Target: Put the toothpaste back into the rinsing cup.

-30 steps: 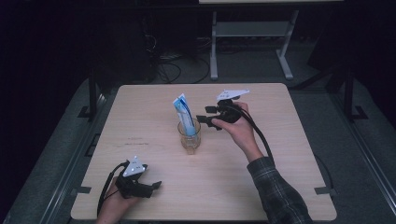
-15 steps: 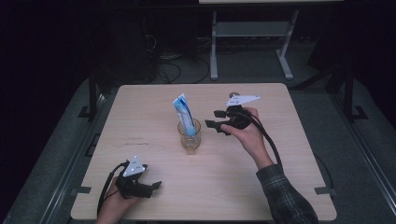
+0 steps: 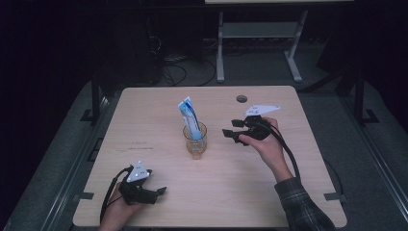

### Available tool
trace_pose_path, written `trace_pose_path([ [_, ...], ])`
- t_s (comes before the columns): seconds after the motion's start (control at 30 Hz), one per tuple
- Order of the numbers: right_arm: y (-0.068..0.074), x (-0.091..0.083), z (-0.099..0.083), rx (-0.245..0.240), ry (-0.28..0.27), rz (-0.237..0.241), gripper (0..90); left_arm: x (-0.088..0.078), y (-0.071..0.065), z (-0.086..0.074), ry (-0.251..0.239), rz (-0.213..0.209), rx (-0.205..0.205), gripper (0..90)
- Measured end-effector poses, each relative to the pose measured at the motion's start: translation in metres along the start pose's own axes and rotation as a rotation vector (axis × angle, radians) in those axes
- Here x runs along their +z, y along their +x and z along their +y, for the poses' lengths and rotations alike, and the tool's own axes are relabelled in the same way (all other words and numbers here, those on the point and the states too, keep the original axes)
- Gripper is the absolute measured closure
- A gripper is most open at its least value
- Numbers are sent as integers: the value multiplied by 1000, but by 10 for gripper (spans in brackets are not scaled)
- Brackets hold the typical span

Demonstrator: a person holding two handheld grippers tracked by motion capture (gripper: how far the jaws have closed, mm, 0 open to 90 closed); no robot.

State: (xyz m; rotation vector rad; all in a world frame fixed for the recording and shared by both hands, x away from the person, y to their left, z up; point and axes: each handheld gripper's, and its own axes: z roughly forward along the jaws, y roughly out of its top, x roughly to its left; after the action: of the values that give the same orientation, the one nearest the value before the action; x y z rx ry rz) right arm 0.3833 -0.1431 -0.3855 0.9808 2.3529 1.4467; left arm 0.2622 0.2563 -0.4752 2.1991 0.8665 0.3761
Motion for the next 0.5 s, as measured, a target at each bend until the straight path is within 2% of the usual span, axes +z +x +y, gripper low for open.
trace_pose_path([
  [0.2, -7, -14, -17, 16, -3, -21, 406, 0, 0, 0, 0, 0, 0, 132],
  [0.5, -9, -25, -37, 29, 17, -40, 406, 0, 0, 0, 0, 0, 0, 132],
])
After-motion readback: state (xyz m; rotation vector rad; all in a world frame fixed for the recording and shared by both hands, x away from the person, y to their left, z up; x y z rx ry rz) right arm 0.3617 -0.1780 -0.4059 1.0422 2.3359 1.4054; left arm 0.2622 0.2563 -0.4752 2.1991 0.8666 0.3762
